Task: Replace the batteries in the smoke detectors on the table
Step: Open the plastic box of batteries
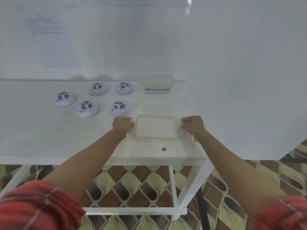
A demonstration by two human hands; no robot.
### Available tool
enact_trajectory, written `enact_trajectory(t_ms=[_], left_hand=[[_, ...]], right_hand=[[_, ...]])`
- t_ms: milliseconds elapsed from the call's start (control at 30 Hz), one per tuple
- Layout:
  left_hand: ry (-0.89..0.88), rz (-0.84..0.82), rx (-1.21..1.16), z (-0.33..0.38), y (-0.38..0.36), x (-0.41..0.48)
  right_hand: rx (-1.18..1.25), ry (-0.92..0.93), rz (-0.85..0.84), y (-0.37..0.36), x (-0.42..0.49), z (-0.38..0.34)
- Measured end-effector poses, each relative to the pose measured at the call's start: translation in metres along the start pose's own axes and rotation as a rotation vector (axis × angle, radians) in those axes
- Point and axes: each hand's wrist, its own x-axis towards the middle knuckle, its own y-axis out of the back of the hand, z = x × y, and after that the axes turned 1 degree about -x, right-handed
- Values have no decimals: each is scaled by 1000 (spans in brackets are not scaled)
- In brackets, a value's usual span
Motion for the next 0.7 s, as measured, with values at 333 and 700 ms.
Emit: enact_trajectory(t_ms=[333,700], left_hand=[[-60,37,107,-7,-10,18],[-83,35,110,-5,-13,30]], right_hand=[[6,36,72,-7,24,8],[7,-17,43,-9,49,8]])
